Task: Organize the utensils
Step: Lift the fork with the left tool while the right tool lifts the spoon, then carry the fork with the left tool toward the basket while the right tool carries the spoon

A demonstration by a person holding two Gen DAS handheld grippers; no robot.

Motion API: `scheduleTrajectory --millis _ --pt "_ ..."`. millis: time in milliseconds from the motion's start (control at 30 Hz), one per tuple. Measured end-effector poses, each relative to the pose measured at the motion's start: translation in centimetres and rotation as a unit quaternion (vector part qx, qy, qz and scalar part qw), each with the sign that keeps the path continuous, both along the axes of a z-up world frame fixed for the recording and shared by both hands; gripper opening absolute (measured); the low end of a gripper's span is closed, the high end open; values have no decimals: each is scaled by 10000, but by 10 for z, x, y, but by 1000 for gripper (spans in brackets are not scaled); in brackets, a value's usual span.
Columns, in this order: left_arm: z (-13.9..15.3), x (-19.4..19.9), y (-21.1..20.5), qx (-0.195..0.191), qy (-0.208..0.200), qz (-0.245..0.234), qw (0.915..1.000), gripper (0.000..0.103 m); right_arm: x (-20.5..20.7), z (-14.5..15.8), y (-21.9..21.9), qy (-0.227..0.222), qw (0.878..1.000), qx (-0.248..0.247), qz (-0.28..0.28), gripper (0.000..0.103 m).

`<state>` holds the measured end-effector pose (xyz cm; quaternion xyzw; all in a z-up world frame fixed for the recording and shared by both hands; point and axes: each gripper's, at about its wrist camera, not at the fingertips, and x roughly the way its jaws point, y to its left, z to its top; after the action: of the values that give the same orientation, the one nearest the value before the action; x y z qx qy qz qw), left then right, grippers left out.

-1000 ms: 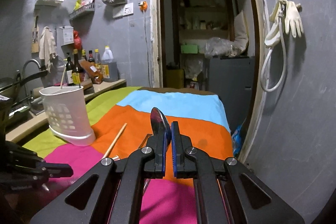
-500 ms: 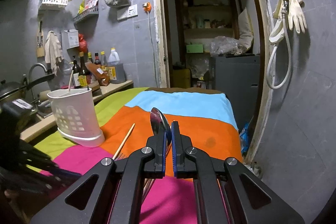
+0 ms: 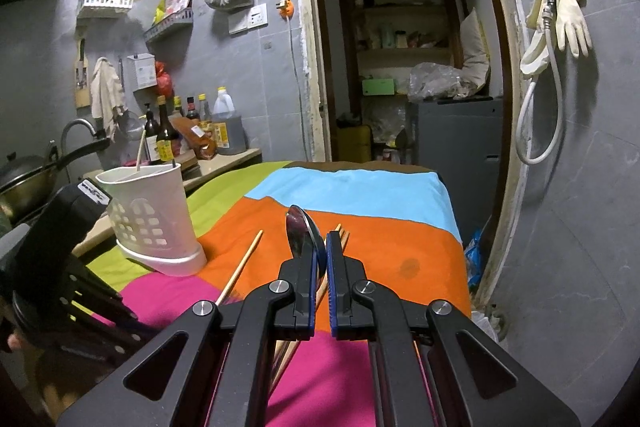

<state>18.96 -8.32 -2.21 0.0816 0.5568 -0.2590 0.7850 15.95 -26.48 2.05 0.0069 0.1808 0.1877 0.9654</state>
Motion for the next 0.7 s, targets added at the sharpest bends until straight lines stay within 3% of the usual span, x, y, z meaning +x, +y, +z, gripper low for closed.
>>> scheduleTrajectory --millis 133,267,367,433,533,700 --pt "4 -15 13 -366 62 240 9990 2 -4 1 2 -54 10000 -7 7 3" --pt "18 -43 30 -865 -664 518 9927 2 -12 5 7 -244 9997 -61 -24 3" --pt "23 -54 41 -1232 -987 781 9844 2 -20 11 12 -445 9990 -61 -64 3" --pt "26 -60 48 -1426 -1351 1008 9753 2 -25 15 17 -599 9982 -37 -87 3" --pt "37 -68 55 -1581 -2180 1318 9540 2 -33 23 26 -875 9961 -45 -140 3" --pt "58 -70 75 -1948 -2850 1723 9226 2 -37 41 43 -1310 9913 -21 -156 3"
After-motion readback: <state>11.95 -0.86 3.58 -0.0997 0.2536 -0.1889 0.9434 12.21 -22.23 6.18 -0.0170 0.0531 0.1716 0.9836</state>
